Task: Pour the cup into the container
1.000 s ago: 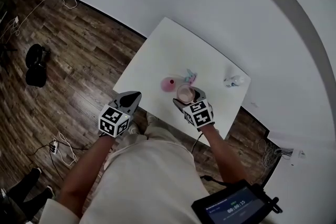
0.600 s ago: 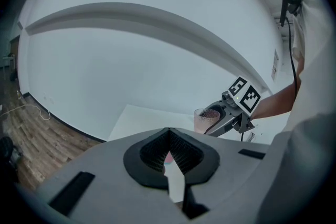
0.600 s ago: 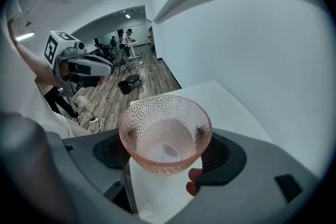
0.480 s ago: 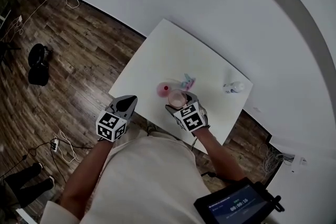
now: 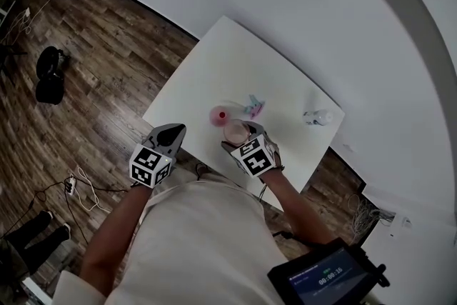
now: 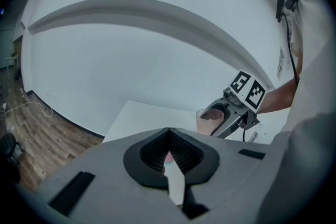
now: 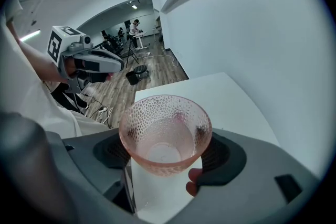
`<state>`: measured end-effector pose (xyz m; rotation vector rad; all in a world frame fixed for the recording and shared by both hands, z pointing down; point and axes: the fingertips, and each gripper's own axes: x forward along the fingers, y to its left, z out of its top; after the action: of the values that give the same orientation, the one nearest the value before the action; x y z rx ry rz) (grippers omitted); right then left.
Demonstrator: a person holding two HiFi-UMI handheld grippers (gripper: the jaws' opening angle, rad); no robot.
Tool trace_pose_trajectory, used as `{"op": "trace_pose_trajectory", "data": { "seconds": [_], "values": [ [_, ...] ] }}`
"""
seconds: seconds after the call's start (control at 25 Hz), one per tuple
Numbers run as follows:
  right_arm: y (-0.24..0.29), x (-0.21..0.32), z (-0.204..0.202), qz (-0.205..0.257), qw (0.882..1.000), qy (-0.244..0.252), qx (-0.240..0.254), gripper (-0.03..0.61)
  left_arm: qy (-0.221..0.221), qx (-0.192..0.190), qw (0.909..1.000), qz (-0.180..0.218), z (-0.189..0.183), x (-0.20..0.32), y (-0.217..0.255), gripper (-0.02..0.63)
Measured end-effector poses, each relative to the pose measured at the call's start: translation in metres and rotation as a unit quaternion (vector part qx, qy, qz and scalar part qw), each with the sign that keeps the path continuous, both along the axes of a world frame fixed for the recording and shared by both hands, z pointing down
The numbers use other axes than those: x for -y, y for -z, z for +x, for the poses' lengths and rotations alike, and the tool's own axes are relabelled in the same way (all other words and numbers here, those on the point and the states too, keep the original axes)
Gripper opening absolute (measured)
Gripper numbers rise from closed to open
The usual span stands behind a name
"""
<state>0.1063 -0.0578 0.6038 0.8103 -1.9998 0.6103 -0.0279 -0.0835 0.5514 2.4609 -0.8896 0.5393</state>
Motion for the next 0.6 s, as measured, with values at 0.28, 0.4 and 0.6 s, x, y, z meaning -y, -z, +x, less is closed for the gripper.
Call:
{"op": "trace_pose_trajectory", "data": {
  "seconds": [0.28, 0.4, 0.6],
  "values": [
    [-0.011, 0.003, 0.005, -0.022, 1.000, 0.002, -0.010, 0.379, -0.027, 0.007, 0.9996, -0.001, 0.011, 0.005, -0.006, 0.009],
    [-0.017, 0.003, 0.004, -0.031, 0.999, 0.002, -0.016, 0.380, -0.032, 0.004, 0.9995, -0.002, 0.012, 0.008, -0.006, 0.009],
    [-0.027, 0.005, 0.009, -0.051, 0.998, 0.005, -0.023, 0.380, -0.038, 0.007, 0.9992, -0.007, 0.018, 0.012, -0.012, 0.010]
  ]
}}
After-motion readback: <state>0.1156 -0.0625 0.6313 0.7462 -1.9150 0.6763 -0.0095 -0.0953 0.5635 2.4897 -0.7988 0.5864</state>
